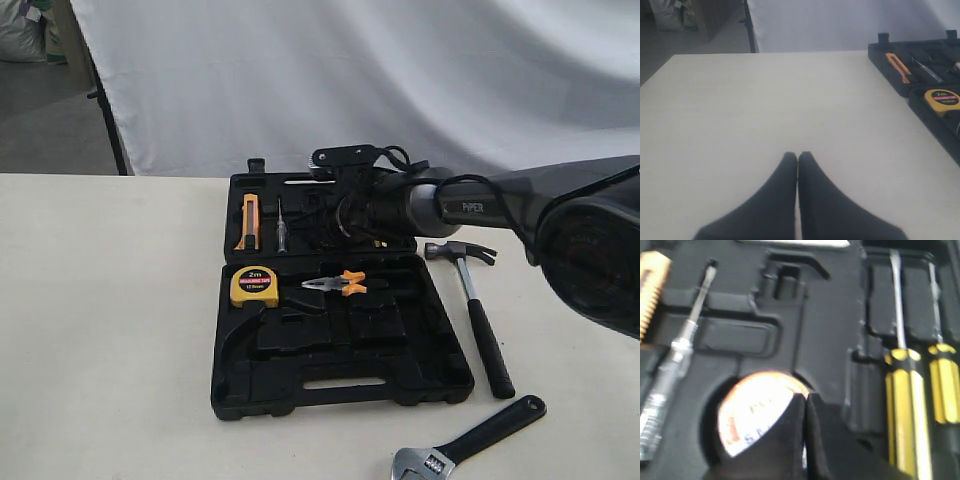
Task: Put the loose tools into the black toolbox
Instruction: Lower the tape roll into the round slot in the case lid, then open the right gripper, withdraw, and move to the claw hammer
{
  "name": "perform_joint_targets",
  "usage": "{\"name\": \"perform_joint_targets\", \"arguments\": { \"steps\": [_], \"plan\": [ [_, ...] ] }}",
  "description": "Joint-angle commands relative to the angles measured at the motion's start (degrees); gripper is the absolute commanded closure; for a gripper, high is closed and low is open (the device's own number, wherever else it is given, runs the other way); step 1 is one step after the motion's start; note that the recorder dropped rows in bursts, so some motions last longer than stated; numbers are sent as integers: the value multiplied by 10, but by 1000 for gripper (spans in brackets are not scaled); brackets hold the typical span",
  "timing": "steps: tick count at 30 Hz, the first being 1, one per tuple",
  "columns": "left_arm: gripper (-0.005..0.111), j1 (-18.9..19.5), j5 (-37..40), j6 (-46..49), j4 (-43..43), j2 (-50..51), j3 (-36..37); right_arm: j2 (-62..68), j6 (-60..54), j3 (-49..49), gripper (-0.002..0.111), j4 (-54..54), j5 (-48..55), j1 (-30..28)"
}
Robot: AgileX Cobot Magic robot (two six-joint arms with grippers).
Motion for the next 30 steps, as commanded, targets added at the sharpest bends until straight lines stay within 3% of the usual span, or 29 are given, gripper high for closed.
{"name": "perform_joint_targets", "arguments": {
  "steps": [1, 17, 25, 30],
  "plan": [
    [106, 15, -4, -3, 3, -2, -2, -11, -6, 0, 109, -2, 24, -1],
    [106, 15, -4, -3, 3, -2, -2, -33, -6, 0, 109, -2, 7, 11],
    [106, 15, -4, -3, 3, -2, -2, 17, -6, 0, 109, -2, -72, 12],
    [106, 15, -4, -3, 3, -2, -2, -24, -6, 0, 109, -2, 19, 12]
  ]
}}
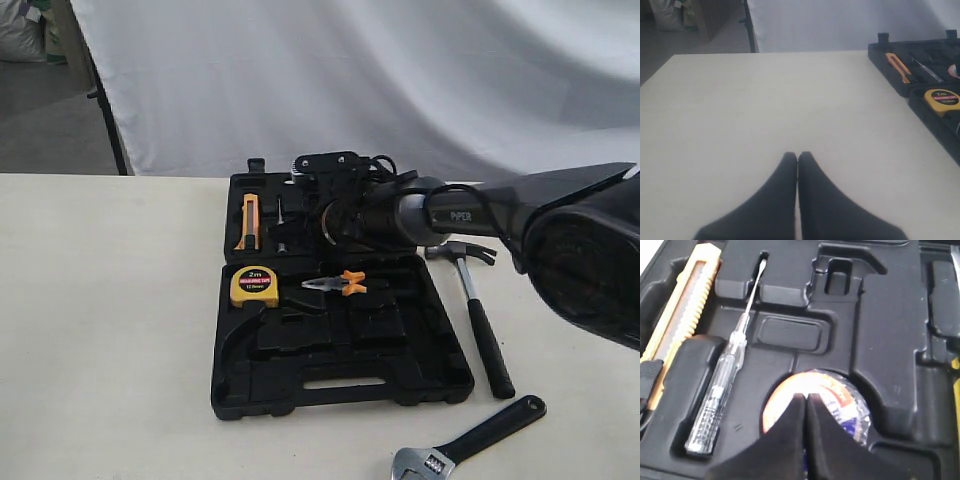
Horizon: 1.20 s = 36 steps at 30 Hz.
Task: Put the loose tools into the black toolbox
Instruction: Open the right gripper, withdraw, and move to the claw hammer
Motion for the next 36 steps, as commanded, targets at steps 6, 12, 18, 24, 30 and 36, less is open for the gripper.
{"name": "perform_joint_targets", "arguments": {
  "steps": [6, 12, 18, 24, 30, 36],
  "plan": [
    [106, 15, -4, -3, 3, -2, -2, -143, -119, 0, 109, 11, 280, 0],
    [106, 15, -4, -3, 3, -2, -2, -209, -326, 0, 109, 187, 359, -43],
    [106, 15, -4, -3, 3, -2, -2, -208, -447, 1, 109, 312, 427, -92],
    [106, 15, -4, -3, 3, -2, -2, -210, -485, 62, 109, 373, 414, -138],
    [106, 15, -4, -3, 3, -2, -2, -210, -493, 114, 109, 386, 393, -169],
    [106, 15, -4, -3, 3, -2, -2, -209, -493, 135, 109, 384, 354, -171]
  ]
}}
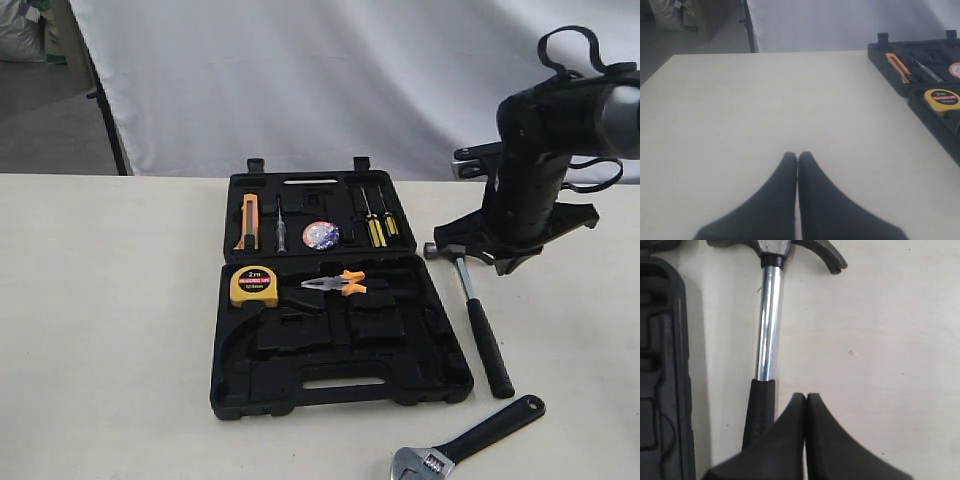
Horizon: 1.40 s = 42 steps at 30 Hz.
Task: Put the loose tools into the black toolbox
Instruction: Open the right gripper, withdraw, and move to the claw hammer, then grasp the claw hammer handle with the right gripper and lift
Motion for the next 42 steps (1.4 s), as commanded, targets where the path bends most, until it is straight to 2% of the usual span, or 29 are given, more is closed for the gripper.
{"name": "perform_joint_targets", "arguments": {
  "steps": [1, 13, 15, 20, 23, 31, 33, 34, 35, 36, 42],
  "plan": [
    [106, 15, -4, -3, 3, -2, -2, -3, -4, 8, 109, 4, -34, -3],
    [106, 15, -4, -3, 3, -2, -2, 8, -22, 14, 107, -14, -57, 0],
    [106, 15, -4, -3, 3, -2, -2, 15, -22, 14, 97, -26, -70, 0],
    [106, 15, -4, -3, 3, -2, -2, 30, 5, 14, 61, -22, -111, 0],
    [106, 15, -4, -3, 3, -2, -2, 44, 11, 12, 54, -22, -136, -1],
    [106, 15, -4, -3, 3, -2, -2, 111, 49, 12, 54, -22, -221, -11],
    [106, 15, -4, -3, 3, -2, -2, 116, 52, 12, 67, -22, -224, -18],
    [106, 15, -4, -3, 3, -2, -2, 116, 52, 12, 88, -22, -224, -23],
    [106, 15, -4, -3, 3, -2, -2, 116, 52, 12, 104, -22, -222, -24],
    [106, 15, -4, -3, 3, -2, -2, 116, 53, 12, 108, -20, -222, -26],
    [106, 15, -4, -3, 3, -2, -2, 61, 44, 3, 108, -57, -179, -27]
  ]
}}
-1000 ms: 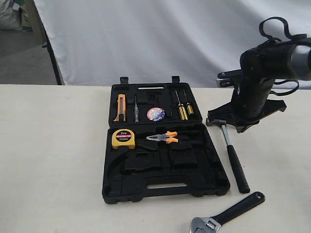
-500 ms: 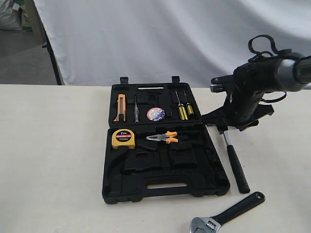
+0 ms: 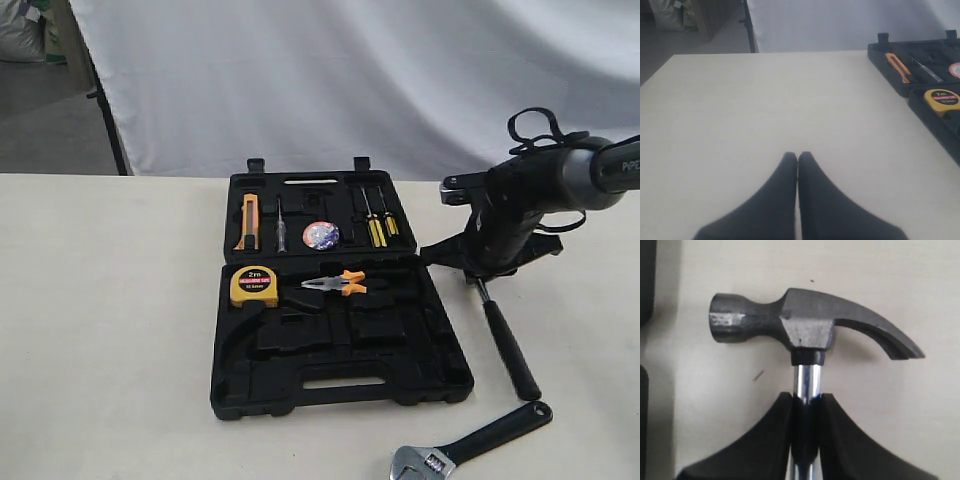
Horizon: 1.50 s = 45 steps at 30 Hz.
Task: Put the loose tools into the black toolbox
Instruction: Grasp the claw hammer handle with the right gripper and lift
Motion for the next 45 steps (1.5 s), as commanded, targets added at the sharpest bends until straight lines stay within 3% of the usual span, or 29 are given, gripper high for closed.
{"name": "perform_joint_targets", "arguments": {
  "steps": [1, 11, 24, 36, 45],
  "plan": [
    [106, 15, -4, -3, 3, -2, -2, -57, -6, -7, 108, -21, 25, -5],
    [106, 15, -4, -3, 3, -2, -2, -136, -78, -7, 108, 2, 62, 2],
    [106, 15, -4, -3, 3, -2, -2, -146, -505, -7, 108, 272, 73, 104],
    [106, 15, -4, -3, 3, -2, -2, -112, -673, -7, 108, 276, 82, 224],
    [106, 15, -4, -3, 3, -2, -2, -90, -774, -7, 108, 273, 99, 273]
  ]
}}
